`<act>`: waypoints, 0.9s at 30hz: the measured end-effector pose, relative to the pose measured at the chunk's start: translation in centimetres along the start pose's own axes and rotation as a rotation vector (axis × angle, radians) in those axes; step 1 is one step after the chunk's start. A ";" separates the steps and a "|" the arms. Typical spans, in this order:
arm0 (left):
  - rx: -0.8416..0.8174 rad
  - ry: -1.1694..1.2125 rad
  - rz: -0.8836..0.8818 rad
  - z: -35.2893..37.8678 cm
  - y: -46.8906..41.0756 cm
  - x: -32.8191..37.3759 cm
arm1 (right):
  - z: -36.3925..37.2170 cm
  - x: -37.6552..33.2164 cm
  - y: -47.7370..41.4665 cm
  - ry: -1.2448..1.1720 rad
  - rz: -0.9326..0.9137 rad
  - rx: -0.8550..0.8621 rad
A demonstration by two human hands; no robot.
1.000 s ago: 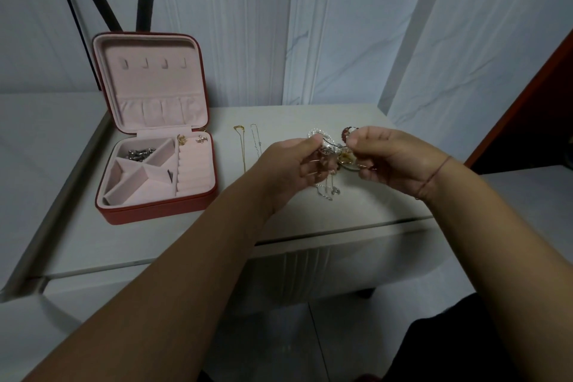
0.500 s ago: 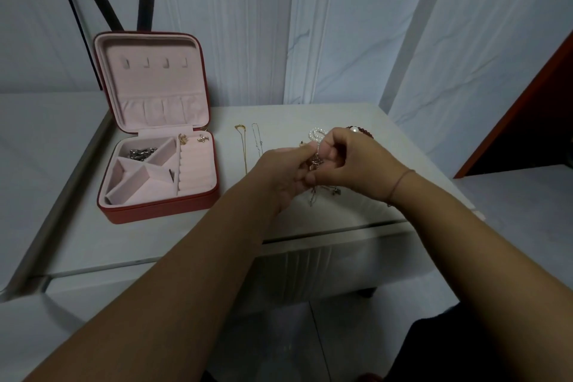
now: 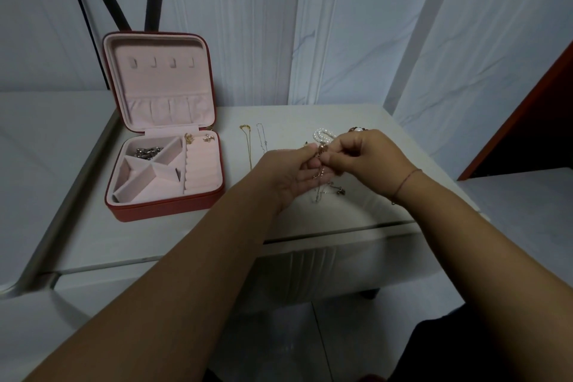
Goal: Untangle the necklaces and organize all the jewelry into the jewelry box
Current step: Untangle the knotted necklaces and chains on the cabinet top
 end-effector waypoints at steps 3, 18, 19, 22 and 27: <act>-0.023 -0.052 0.025 0.1 0.2 0.1 | -0.3 0.3 0.1 -0.098 0.031 -0.022; -0.031 -0.195 0.025 0.2 0.3 0.0 | -1.0 0.8 0.1 -0.378 0.150 -0.050; -0.019 -0.204 0.025 0.2 0.3 0.1 | -1.2 1.0 0.0 -0.401 0.167 -0.032; -0.026 -0.252 0.041 0.3 0.4 0.2 | -1.5 1.3 -0.1 -0.494 0.220 -0.022; -0.079 -0.439 0.231 0.7 0.6 0.9 | -1.5 1.2 -0.1 -0.573 0.244 -0.037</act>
Point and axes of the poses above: each hand's wrist, its own y-axis away from the middle knuckle, its own z-axis out of the palm, x = y × z, the point moved 5 cm from there along -y, towards the middle knuckle, and after that the axes turned 9 degrees about z, right-handed, at the moved point
